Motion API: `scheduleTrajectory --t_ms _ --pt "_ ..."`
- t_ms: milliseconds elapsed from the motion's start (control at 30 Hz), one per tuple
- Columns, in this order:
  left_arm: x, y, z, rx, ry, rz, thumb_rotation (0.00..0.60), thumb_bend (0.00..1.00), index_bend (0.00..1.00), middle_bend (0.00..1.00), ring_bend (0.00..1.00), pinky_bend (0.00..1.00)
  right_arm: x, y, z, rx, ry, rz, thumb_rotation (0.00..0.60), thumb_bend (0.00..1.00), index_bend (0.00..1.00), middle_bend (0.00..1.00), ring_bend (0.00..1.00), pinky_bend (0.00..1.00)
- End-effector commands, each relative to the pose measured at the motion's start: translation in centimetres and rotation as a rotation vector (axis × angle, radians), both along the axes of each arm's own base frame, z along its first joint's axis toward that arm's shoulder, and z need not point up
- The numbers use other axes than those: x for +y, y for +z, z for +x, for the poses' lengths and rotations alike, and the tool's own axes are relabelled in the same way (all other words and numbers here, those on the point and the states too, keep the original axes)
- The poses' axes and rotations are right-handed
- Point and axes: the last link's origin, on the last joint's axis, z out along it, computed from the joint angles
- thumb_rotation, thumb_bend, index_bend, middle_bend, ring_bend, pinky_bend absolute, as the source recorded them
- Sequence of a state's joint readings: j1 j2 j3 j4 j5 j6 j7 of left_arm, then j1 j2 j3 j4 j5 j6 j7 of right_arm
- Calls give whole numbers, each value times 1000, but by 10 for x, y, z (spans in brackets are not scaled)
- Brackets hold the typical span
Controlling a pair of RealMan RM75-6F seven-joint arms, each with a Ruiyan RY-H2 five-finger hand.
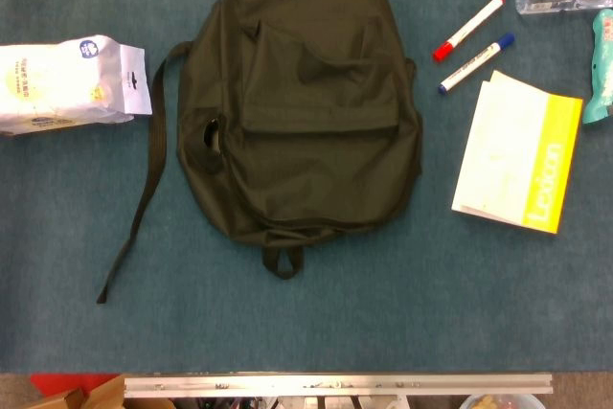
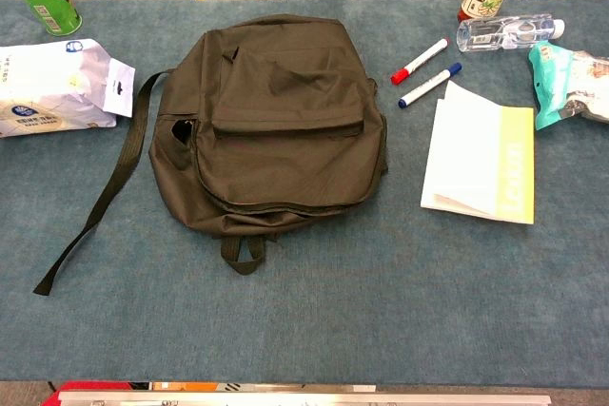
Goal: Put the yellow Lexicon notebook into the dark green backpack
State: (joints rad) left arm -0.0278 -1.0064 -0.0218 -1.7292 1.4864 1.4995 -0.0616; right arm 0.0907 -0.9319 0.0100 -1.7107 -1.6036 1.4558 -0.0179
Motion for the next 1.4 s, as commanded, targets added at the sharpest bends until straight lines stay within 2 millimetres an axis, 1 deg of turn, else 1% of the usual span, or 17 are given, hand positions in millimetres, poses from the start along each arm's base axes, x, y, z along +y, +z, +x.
scheduleTrajectory --t_ms 33,300,567,667,833,1067,1167,1333,1400 --pt "0 0 0 0 2 -1 600 258 38 50 40 57 0 0 1 -2 5 0 600 191 261 339 224 379" --pt "-3 1 -1 -6 2 2 600 257 38 50 42 57 -2 -1 3 6 31 6 600 190 266 346 231 389" --pt "-5 1 1 -10 -5 -3 600 257 38 49 42 57 -14 -10 5 102 71 71 600 195 278 354 235 392" --pt "-6 1 1 -12 -4 -5 600 257 38 50 42 57 -23 -18 4 175 94 95 600 199 286 356 235 399" --pt "-8 2 1 -16 -1 -6 600 258 38 50 42 57 -42 -37 0 286 136 152 600 204 287 357 235 409" --pt "-13 3 -3 -25 22 -5 600 258 38 49 42 57 -66 -65 -6 368 175 203 600 202 287 357 236 409" --pt "-15 4 -5 -29 31 -2 600 258 38 50 42 57 -73 -76 -9 395 187 216 600 157 287 357 236 409" --pt "-16 4 -7 -32 42 -4 600 257 38 50 42 57 -81 -88 -19 441 190 226 600 34 287 357 236 413" --pt "-17 3 -7 -30 44 -9 600 257 38 49 42 57 -85 -93 -23 448 188 228 600 15 287 357 236 413"
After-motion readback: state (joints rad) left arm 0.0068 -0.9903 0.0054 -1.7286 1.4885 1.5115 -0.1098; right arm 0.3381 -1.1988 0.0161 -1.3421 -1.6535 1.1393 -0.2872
